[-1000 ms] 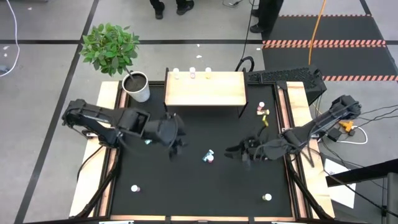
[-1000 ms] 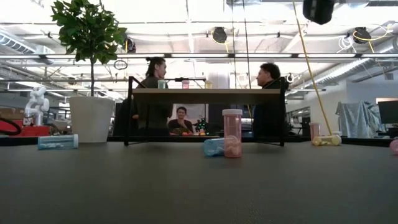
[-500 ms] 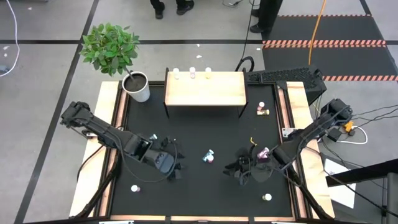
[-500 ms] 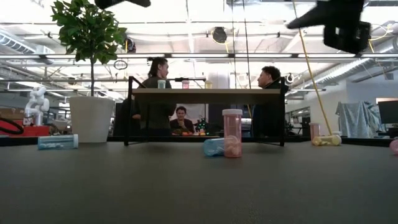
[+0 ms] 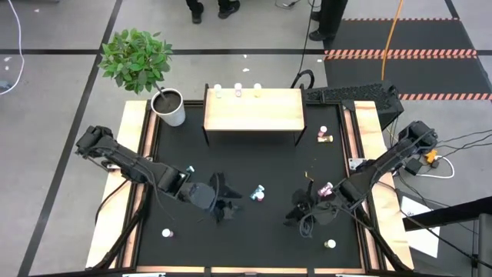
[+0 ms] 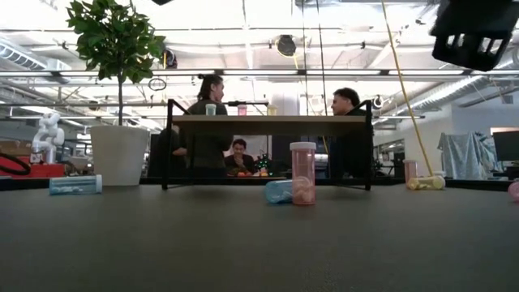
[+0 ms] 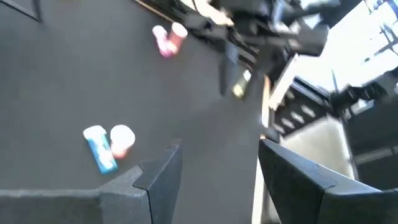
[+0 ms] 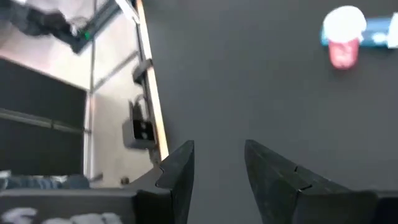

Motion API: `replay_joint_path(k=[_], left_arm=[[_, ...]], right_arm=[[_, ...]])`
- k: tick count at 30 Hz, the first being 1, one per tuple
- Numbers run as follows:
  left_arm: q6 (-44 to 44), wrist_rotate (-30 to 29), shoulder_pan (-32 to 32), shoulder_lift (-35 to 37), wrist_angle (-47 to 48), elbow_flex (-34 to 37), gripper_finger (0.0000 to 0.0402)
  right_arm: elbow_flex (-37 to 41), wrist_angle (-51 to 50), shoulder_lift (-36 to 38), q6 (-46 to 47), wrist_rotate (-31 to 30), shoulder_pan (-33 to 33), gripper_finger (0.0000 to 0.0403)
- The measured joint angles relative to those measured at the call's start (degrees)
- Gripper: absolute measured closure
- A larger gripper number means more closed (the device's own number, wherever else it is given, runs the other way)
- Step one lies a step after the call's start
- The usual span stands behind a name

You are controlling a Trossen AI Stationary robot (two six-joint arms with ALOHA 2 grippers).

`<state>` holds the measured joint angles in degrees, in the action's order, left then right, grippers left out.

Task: Pick and place medicine bottles onto shelf by color
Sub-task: Put the right pink pill bottle on the shelf aligned with the other pink bottle

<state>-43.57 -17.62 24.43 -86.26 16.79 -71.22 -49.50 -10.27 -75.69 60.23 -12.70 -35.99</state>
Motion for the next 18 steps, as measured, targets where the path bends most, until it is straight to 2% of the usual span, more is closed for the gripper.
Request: replay_joint_path(k=[7, 13, 18], left_arm=[[0.6, -1.1, -5.4, -1.3, -5.6, 0.0, 0.0190], [0.2, -0.9, -7.8, -5.9, -9.0, -0.1, 0.0190], [-1.7, -0.6, -9.3, -10.6, -10.7, 0.0, 0.0190]], right_arm=[[0.0, -12.2, 8.4, -6.4, 0.4, 0.1, 0.0266], [0.0, -18.9, 13.7, -17.0, -5.3, 0.3, 0.0266], [0.0, -26.2, 16.3, -21.8, -6.7, 1.1, 0.0266]])
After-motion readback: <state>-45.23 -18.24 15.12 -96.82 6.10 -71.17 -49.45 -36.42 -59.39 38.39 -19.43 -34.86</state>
